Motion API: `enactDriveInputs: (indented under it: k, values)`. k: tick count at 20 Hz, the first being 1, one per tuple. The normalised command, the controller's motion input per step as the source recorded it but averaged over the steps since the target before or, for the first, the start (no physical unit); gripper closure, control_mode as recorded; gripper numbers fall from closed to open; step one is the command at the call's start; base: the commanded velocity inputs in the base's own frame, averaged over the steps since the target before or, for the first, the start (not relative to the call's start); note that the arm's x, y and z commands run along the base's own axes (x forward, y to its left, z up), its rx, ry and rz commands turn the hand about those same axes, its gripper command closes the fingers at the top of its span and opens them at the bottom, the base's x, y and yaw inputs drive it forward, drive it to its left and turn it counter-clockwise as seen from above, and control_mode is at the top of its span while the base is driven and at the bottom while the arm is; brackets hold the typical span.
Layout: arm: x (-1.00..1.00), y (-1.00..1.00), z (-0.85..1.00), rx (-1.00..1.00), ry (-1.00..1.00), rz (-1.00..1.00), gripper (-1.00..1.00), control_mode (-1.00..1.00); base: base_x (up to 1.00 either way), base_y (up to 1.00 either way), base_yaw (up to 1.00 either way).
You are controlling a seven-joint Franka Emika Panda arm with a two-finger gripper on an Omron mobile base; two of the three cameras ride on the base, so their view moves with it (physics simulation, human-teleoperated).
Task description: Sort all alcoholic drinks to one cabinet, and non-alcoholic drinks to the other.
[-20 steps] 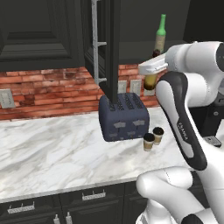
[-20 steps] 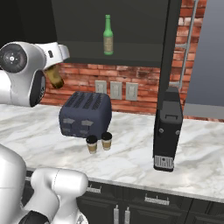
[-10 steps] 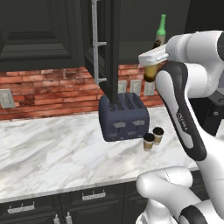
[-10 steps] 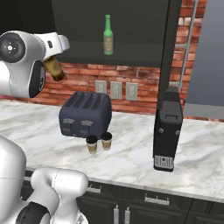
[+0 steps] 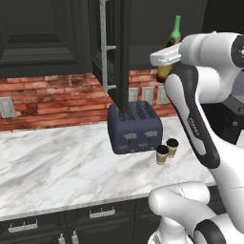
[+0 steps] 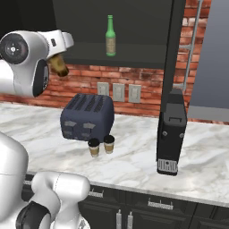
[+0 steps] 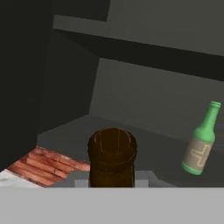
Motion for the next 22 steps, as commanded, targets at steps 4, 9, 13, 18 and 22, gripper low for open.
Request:
enactDriveInputs:
  k: [4, 9, 13, 18, 22]
  values:
    - [0.22, 0.00, 0.12, 0.04, -0.01, -0.07, 1.00, -1.00, 0.00, 0.00, 0.00]
    - [0.21, 0.00, 0.10, 0.04, -0.01, -0.08, 1.00, -1.00, 0.00, 0.00, 0.00]
    - [0.20, 0.00, 0.07, 0.05, -0.02, -0.08, 1.00, -1.00, 0.00, 0.00, 0.00]
    - [0.17, 0.00, 0.01, 0.04, -0.05, -0.04, 1.00, -1.00, 0.00, 0.00, 0.00]
    - [0.26, 0.00, 0.01, 0.04, -0.05, 0.00, 1.00, -1.00, 0.00, 0.00, 0.00]
